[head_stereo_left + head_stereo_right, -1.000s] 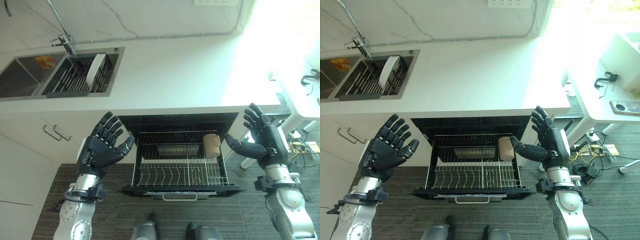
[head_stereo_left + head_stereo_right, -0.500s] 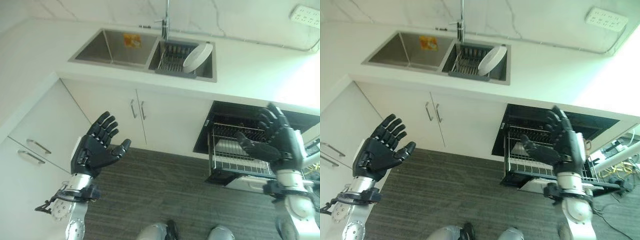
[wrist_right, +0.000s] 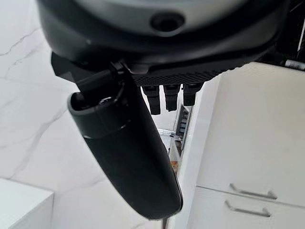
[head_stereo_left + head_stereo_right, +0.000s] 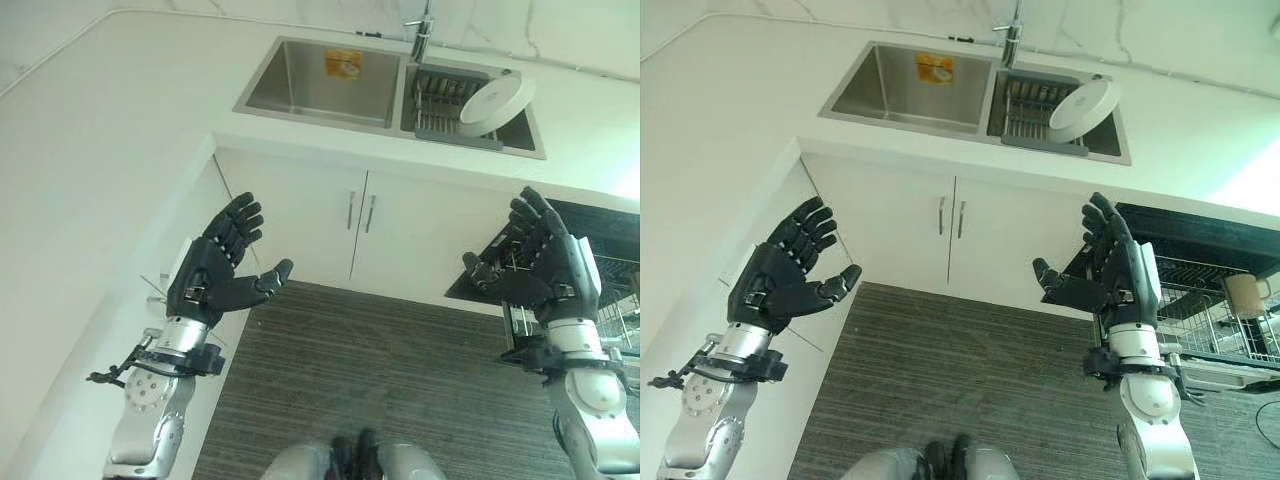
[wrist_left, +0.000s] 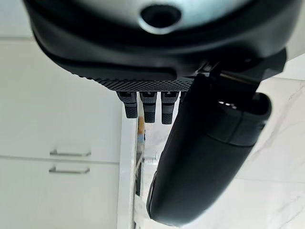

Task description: Place the dishes in the dishwasher.

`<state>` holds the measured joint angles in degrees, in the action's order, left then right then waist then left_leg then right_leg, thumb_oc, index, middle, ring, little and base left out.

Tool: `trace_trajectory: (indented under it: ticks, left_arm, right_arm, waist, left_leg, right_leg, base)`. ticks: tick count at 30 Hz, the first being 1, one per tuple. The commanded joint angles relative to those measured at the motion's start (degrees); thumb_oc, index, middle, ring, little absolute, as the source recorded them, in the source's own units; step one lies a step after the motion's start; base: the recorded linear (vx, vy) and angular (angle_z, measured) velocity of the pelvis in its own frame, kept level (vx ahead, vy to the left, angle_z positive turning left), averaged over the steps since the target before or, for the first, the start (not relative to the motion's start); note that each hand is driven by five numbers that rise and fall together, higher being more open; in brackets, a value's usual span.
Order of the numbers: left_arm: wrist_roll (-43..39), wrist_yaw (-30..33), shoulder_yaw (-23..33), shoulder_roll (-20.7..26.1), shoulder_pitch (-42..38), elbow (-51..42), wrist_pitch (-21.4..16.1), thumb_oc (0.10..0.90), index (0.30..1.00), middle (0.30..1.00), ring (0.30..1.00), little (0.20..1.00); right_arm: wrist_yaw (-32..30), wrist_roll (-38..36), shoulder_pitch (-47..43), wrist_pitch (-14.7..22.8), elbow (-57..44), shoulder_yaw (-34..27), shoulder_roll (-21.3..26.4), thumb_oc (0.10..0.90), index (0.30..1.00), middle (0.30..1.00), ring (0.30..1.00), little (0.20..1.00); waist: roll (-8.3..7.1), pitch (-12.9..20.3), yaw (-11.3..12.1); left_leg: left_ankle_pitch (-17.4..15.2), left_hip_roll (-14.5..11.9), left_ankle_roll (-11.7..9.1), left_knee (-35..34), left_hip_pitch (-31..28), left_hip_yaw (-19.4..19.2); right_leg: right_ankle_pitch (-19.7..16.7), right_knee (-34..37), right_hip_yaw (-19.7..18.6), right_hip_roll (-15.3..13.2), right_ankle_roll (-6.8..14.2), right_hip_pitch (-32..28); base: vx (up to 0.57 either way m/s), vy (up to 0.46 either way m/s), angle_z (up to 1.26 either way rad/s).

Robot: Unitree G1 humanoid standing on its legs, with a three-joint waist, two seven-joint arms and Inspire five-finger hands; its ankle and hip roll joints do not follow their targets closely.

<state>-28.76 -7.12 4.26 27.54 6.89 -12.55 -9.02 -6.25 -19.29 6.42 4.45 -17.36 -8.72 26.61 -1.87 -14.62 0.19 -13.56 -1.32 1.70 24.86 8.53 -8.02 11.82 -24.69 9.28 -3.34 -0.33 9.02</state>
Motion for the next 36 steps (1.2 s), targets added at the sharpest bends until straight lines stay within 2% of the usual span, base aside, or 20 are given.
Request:
trace_trajectory:
  ticks: [1,3,4,5,6,7,8,9,10,11,12,14,16,19,23,29,31,32,34,36]
  left_arm:
    - [1.1,0.9,2.2,-0.3,-3.0,-5.8,-4.0,0.800,0.900,0.900,0.900,0.900]
    - [1.9,1.2,1.5,-0.3,-2.9,-5.2,-4.0,0.800,0.900,0.900,0.900,0.900]
    - [2.4,1.5,0.9,-0.3,-3.5,-4.9,-4.1,0.800,0.900,0.900,0.900,0.900]
    - [2.8,1.6,0.6,-0.3,-3.7,-5.0,-3.9,0.800,0.900,0.900,0.900,0.900]
    - [2.7,1.5,0.3,-0.5,-3.7,-5.2,-3.8,0.800,0.900,0.900,0.900,0.900]
    - [2.7,1.4,0.2,-0.6,-3.7,-5.2,-3.8,0.800,0.900,0.900,0.900,0.900]
    - [3.3,1.4,-0.1,-0.8,-3.7,-4.8,-4.3,0.800,0.900,0.900,0.900,0.900]
    - [3.7,1.3,-0.3,-0.9,-3.6,-4.8,-4.4,0.800,0.900,0.900,0.900,0.900]
    - [4.1,1.2,-0.5,-1.1,-3.6,-4.6,-4.5,0.800,0.900,0.900,0.900,0.900]
    - [5.0,1.3,-0.8,-1.5,-3.1,-4.8,-4.7,0.800,0.900,0.900,0.900,0.900]
    - [5.0,1.4,-0.7,-1.4,-2.8,-4.8,-5.0,0.800,0.900,0.900,0.900,0.900]
    - [4.0,1.0,-0.5,-1.0,-2.0,-4.7,-5.8,0.800,0.900,0.900,0.900,0.900]
    - [4.2,0.7,-0.5,-1.2,-1.7,-4.9,-6.6,0.800,0.900,0.900,0.900,0.900]
    - [5.8,1.5,-2.0,-1.2,-2.5,-4.6,-7.9,0.800,0.900,0.900,0.900,0.900]
    - [7.1,2.4,-2.8,0.1,-5.0,-5.3,-8.1,0.800,0.900,0.900,0.900,0.900]
    - [10.1,2.1,-2.8,0.7,-9.1,-6.6,-8.8,0.800,0.900,0.900,0.900,0.900]
    - [11.3,1.9,-2.4,0.9,-8.9,-7.3,-9.2,0.800,0.900,0.900,0.900,0.900]
    - [11.4,1.6,-2.2,1.1,-8.8,-7.6,-9.4,0.800,0.900,0.900,0.900,0.900]
    - [12.2,1.3,-1.8,1.1,-8.6,-8.0,-9.8,0.800,0.900,0.900,0.900,0.900]
    - [13.9,1.8,-1.2,2.1,-9.3,-8.5,-9.5,0.800,0.900,0.900,0.900,0.900]
  right_arm:
    - [-0.5,-1.9,-3.7,5.3,-2.9,-2.9,3.1,0.800,0.900,0.900,0.900,0.900]
    - [0.1,-2.7,-3.4,5.7,-2.9,-2.9,2.9,0.800,0.900,0.900,0.900,0.900]
    - [0.4,-3.1,-3.5,5.8,-2.8,-2.8,2.9,0.800,0.900,0.900,0.900,0.900]
    - [0.8,-3.3,-3.2,6.2,-2.9,-2.8,3.0,0.800,0.900,0.900,0.900,0.900]
    - [0.9,-3.7,-3.3,6.6,-3.0,-2.5,3.1,0.800,0.900,0.900,0.900,0.900]
    - [0.9,-3.5,-3.3,6.8,-3.0,-2.4,3.1,0.800,0.900,0.900,0.900,0.900]
    - [1.3,-3.6,-3.5,7.4,-2.7,-2.0,2.9,0.800,0.900,0.900,0.900,0.900]
    - [1.7,-4.4,-3.6,7.5,-2.6,-2.0,2.8,0.800,0.900,0.900,0.900,0.900]
    - [1.7,-4.6,-3.7,7.5,-2.5,-1.8,2.7,0.800,0.900,0.900,0.900,0.900]
    - [1.0,-3.0,-5.6,5.4,-2.9,-0.3,2.0,0.800,0.900,0.900,0.900,0.900]
    - [1.2,-3.1,-5.3,5.3,-2.9,-0.3,2.0,0.800,0.900,0.900,0.900,0.900]
    - [1.9,-4.2,-3.9,5.9,-3.0,-0.9,2.6,0.800,0.900,0.900,0.900,0.900]
    - [2.2,-4.7,-3.8,6.1,-2.8,-1.2,3.4,0.800,0.900,0.900,0.900,0.900]
    - [1.8,-4.6,-3.5,6.5,-3.0,-1.2,4.2,0.800,0.900,0.900,0.900,0.900]
    - [1.5,-5.6,-2.3,6.3,-3.9,-2.4,3.7,0.800,0.900,0.900,0.900,0.900]
    - [1.9,-5.3,-4.7,5.4,-3.1,-1.8,2.0,0.800,0.900,0.900,0.900,0.900]
    - [2.4,-6.1,-4.8,5.3,-3.3,-1.9,1.4,0.800,0.900,0.900,0.900,0.900]
    - [2.8,-6.1,-4.9,5.2,-3.4,-1.7,0.9,0.800,0.900,0.900,0.900,0.900]
    - [4.1,-5.3,-5.1,4.8,-3.8,-0.9,-0.2,0.800,0.900,0.900,0.900,0.900]
    - [5.6,-4.6,-6.4,4.4,-3.3,0.4,-0.1,0.800,0.900,0.900,0.900,0.900]
  waist:
    - [0.73,6.8,-1.6]
    - [0.65,6.8,-2.2]
    - [0.02,6.4,-2.2]
    - [-1.21,5.6,-2.2]
    - [-1.68,4.8,-2.2]
    - [-1.78,4.6,-2.2]
    - [-2.00,3.9,-2.4]
    - [-1.89,3.7,-2.5]
    - [-1.67,3.5,-2.5]
    - [0.82,3.6,-1.4]
    - [1.79,3.8,-1.3]
    - [2.83,4.3,-0.8]
    - [2.73,4.5,-0.4]
    - [2.76,5.2,-0.8]
    - [2.35,6.8,-1.4]
    - [0.63,8.2,0.2]
    - [0.17,8.4,0.7]
    - [0.25,8.4,0.7]
    - [0.40,7.9,0.8]
    - [0.97,7.4,1.2]
  left_leg:
    - [-1.0,-0.2,-2.2,-7.7,-7.0,-1.9]
    - [-0.2,-0.3,-2.8,-7.7,-7.7,-2.7]
    - [2.0,-0.1,-3.4,-7.7,-8.7,-3.5]
    - [7.6,0.1,-4.6,-5.6,-9.1,-4.1]
    - [9.9,-0.9,-5.3,2.0,-6.0,-3.6]
    - [10.4,-1.2,-5.4,4.4,-5.0,-3.4]
    - [10.6,-2.3,-5.0,10.8,-1.8,-2.8]
    - [10.1,-2.6,-4.4,12.3,-0.6,-2.0]
    - [10.3,-2.9,-4.2,10.5,0.2,-1.5]
    - [9.2,-1.7,-4.1,-7.7,1.4,0.3]
    - [8.4,-2.2,-4.6,-7.7,3.8,1.2]
    - [10.0,-2.2,-5.6,-7.7,7.4,3.9]
    - [10.2,-1.9,-5.5,-7.7,8.2,4.8]
    - [8.6,-2.8,-5.1,-7.7,8.2,2.6]
    - [6.3,-1.5,-2.8,-7.7,6.0,1.5]
    - [4.2,1.3,-0.8,-7.7,4.3,3.3]
    - [3.6,1.8,-0.1,-7.7,3.8,3.4]
    - [3.2,1.9,0.4,-7.7,3.3,3.6]
    - [2.3,1.7,0.9,-7.7,1.8,3.1]
    - [1.7,0.2,0.4,-7.7,0.3,2.0]
  right_leg:
    - [0.6,7.5,1.7,0.8,3.9,-5.7]
    - [0.7,7.5,0.8,1.1,3.5,-5.6]
    - [0.8,7.5,0.4,0.6,2.9,-6.0]
    - [1.0,7.5,-0.4,-0.2,1.9,-6.6]
    - [0.8,7.5,-0.8,-0.1,0.9,-7.1]
    - [0.8,7.5,-0.9,0.0,0.6,-7.3]
    - [0.4,7.5,-1.7,0.3,0.0,-7.6]
    - [0.3,7.5,-2.3,0.8,-0.2,-7.9]
    - [0.5,7.5,-3.3,1.6,0.0,-8.3]
    - [2.6,7.5,-7.3,4.9,2.0,-9.7]
    - [3.0,7.5,-7.8,5.9,2.3,-10.2]
    - [4.2,7.5,-9.0,7.3,2.6,-11.7]
    - [5.0,7.5,-9.6,7.4,2.4,-12.2]
    - [6.0,7.5,-9.2,6.7,3.0,-13.6]
    - [6.1,7.5,-8.2,5.0,4.7,-15.5]
    - [2.3,7.5,-4.7,2.7,6.4,-15.2]
    - [-2.1,7.5,-2.9,2.6,7.9,-16.1]
    - [-5.6,7.5,-2.0,3.0,8.9,-16.9]
    - [-9.0,2.1,0.1,2.3,10.1,-13.9]
    - [-8.0,4.1,3.8,-0.2,9.3,-10.9]
  base:
    - [0.06,-0.179,-0.19]
    - [0.08,-0.220,-0.21]
    - [0.09,-0.294,-0.20]
    - [0.06,-0.330,-0.28]
    - [0.02,-0.265,-0.34]
    - [-0.01,-0.198,-0.27]
    - [0.03,-0.124,-0.22]
    - [0.07,-0.101,-0.34]
    - [0.33,0.175,-0.51]
    - [0.36,0.253,-0.47]
    - [0.42,0.309,-0.36]
    - [0.23,0.132,-0.61]
    - [0.21,0.150,-0.71]
    - [0.23,0.200,-0.43]
    - [0.30,0.261,-0.28]
    - [0.23,0.183,-0.01]
    - [0.16,0.145,-0.03]
    - [0.13,0.130,-0.08]
    - [0.08,0.127,-0.15]
    - [0.06,0.044,-0.21]
